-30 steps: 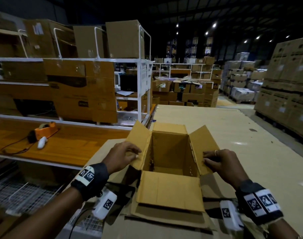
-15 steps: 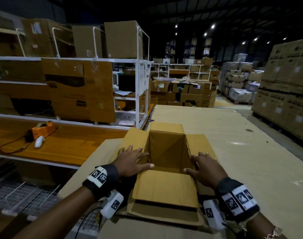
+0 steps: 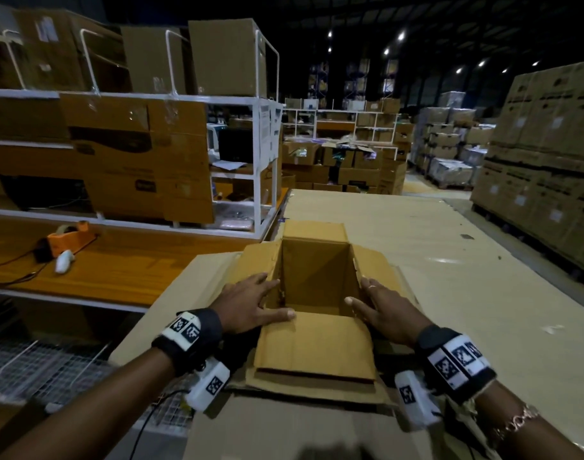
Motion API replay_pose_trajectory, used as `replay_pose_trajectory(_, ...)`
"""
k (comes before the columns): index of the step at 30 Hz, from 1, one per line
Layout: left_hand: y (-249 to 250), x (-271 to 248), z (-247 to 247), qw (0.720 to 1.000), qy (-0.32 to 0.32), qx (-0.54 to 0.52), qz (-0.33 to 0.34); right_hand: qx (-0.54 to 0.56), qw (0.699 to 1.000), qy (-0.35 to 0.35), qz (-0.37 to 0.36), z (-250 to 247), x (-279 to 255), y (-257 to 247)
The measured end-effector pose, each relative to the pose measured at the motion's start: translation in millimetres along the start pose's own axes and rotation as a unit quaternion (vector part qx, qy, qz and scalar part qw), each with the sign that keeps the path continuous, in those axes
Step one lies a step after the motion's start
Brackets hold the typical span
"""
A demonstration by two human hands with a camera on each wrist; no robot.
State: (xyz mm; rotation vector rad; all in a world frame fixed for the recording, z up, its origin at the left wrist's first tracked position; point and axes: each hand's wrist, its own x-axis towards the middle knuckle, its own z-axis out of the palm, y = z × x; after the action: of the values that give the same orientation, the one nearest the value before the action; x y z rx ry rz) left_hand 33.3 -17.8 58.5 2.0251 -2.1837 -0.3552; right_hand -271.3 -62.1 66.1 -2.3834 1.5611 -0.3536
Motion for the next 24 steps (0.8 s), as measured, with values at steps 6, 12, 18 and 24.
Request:
replay_pose_trajectory(6,-1,-12,16,1.0,-0.013,0.012,0.004,-0.072,0.995,-0.064,0.01,15,-22,-26)
replay_pose_trajectory(12,2,-13,27,1.0,-0.019,-0.009,-0.011,-0.083,0.993,-0.079,0.001,27,-21,-22)
replay_pose_trajectory(18,-3,-14,30,1.0,0.002,-0.011,-0.006,-0.112,0.99,-0.088,0.008,27,-17,-28)
replay_pose_trajectory(24,-4,-24,25,1.0,0.015,0.003,0.003,-0.128,0.986,-0.101,0.028,21,-38,-35)
